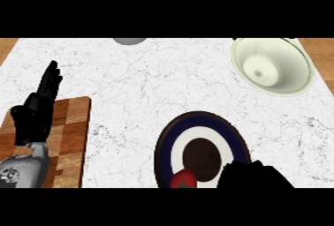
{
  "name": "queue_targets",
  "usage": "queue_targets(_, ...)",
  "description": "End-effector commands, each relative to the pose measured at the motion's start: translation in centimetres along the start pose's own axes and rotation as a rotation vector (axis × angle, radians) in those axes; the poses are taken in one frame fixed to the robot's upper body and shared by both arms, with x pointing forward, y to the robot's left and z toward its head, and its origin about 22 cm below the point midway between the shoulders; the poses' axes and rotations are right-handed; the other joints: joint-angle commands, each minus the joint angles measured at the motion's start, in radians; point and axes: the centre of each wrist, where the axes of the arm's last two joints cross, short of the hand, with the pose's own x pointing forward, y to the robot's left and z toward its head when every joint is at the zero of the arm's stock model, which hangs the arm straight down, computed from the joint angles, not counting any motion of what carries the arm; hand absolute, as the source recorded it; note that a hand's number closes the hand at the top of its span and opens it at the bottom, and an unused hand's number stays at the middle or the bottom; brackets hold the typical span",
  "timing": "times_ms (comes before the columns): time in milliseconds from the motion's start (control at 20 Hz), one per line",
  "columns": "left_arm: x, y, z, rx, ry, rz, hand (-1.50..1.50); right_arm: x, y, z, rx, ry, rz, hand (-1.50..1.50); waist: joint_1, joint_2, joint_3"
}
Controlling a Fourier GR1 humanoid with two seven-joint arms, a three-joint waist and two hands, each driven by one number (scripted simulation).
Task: Pick the croissant from the plate and place it in the bowl
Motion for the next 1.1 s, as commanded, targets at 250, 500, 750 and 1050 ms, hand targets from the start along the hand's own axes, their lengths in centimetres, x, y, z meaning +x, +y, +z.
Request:
queue_targets(250,1.0,-1.1,0.7,-0.033,-0.021,0.018,0.00,-2.7,-7.1,-0.8,-0.238,0.124,-0.070,1.50,0.043,0.008,0.001)
queue_targets(500,0.9,-0.1,-0.1,-0.056,-0.016,0.021,0.00,-8.2,-10.7,-2.8,-0.383,0.142,-0.124,1.50,0.047,0.010,0.002)
queue_targets(750,0.0,-1.2,0.2,-0.028,-0.024,0.004,0.00,-13.9,-13.2,-5.6,-0.440,0.147,-0.151,1.50,0.052,0.013,0.002)
queue_targets(1050,1.1,-0.9,-1.5,-0.045,-0.038,0.001,0.00,-17.9,-15.3,-9.2,-0.505,0.188,0.078,1.50,0.065,0.018,0.002)
